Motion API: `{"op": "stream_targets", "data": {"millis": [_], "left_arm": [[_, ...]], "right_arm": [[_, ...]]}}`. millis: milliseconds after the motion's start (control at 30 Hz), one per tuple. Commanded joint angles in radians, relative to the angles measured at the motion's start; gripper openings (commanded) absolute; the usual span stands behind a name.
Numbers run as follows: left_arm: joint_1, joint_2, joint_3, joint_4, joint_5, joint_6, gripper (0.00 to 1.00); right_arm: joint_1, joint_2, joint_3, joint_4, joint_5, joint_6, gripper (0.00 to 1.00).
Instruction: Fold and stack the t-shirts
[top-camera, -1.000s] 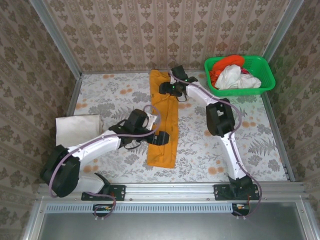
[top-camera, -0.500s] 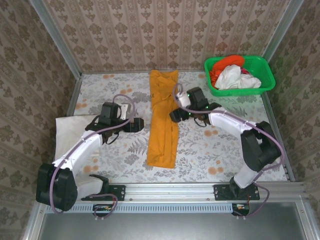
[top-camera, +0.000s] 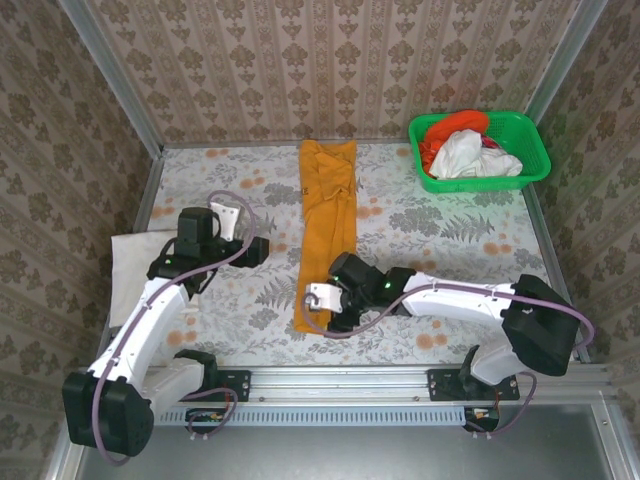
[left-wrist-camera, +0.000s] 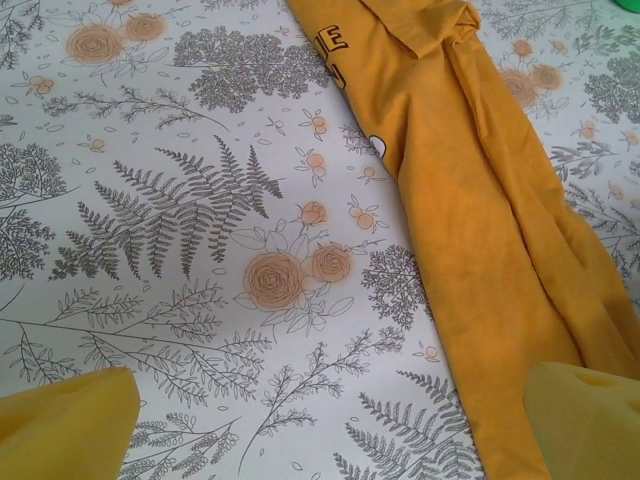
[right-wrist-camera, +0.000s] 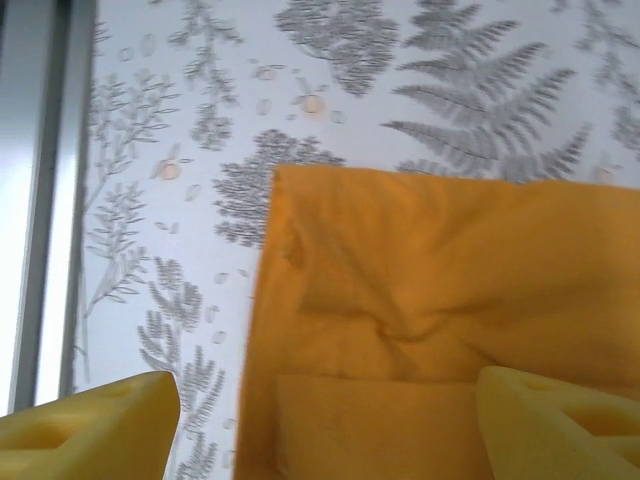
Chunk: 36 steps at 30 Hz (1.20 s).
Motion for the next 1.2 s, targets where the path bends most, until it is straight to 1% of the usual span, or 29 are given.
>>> {"op": "stream_targets", "data": {"millis": [0, 200, 333, 400, 467, 533, 567, 600, 667, 700, 733, 833, 967, 1067, 1100, 1167], "left_arm": [[0.006, -0.012, 0.002, -0.022, 0.056, 0.059, 1.00], [0.009, -0.036, -0.009, -0.026, 0.078, 0.081, 1.00], [0.010, -0.060, -0.023, -0.029, 0.072, 0.097, 1.00], [0.010, -0.072, -0.033, -0.028, 0.069, 0.099, 1.00], [0.011, -0.078, -0.038, -0.023, 0.068, 0.098, 1.00], [0.010, -0.079, -0.040, -0.023, 0.069, 0.099, 1.00], [0.011, -0.079, -0.040, -0.024, 0.069, 0.100, 1.00], [0.012, -0.079, -0.040, -0.025, 0.067, 0.102, 1.00], [0.013, -0.079, -0.040, -0.028, 0.064, 0.107, 1.00], [0.012, -0.079, -0.041, -0.029, 0.062, 0.110, 1.00], [0.012, -0.079, -0.042, -0.029, 0.061, 0.111, 1.00], [0.012, -0.080, -0.043, -0.034, 0.078, 0.143, 1.00], [0.010, -0.096, -0.061, -0.035, 0.158, 0.242, 1.00], [0.010, -0.116, -0.078, -0.050, 0.242, 0.344, 1.00], [0.010, -0.123, -0.083, -0.052, 0.253, 0.367, 1.00], [0.010, -0.134, -0.096, -0.045, 0.273, 0.398, 1.00]], "right_arm": [[0.044, 0.075, 0.014, -0.012, 0.068, -0.037, 0.78], [0.055, 0.163, 0.028, 0.024, 0.184, -0.060, 0.75], [0.055, 0.216, 0.043, 0.023, 0.265, -0.073, 0.71], [0.056, 0.236, 0.049, 0.013, 0.297, -0.086, 0.67], [0.058, 0.249, 0.048, 0.007, 0.306, -0.095, 0.62], [0.063, 0.258, 0.048, -0.003, 0.305, -0.101, 0.54], [0.066, 0.262, 0.049, -0.009, 0.307, -0.103, 0.47], [0.070, 0.259, 0.047, -0.015, 0.307, -0.105, 0.33], [0.073, 0.251, 0.048, -0.036, 0.296, -0.107, 0.14], [0.073, 0.242, 0.049, -0.052, 0.286, -0.106, 0.05], [0.073, 0.234, 0.048, -0.067, 0.273, -0.105, 0.00], [0.073, 0.200, 0.045, -0.119, 0.248, -0.095, 0.00], [0.061, 0.107, 0.033, -0.187, 0.213, -0.099, 0.00], [0.008, 0.018, 0.035, -0.225, 0.129, -0.095, 0.00], [-0.017, -0.010, 0.038, -0.233, 0.097, -0.103, 0.00], [-0.060, -0.031, 0.063, -0.248, 0.079, -0.128, 0.00]]}}
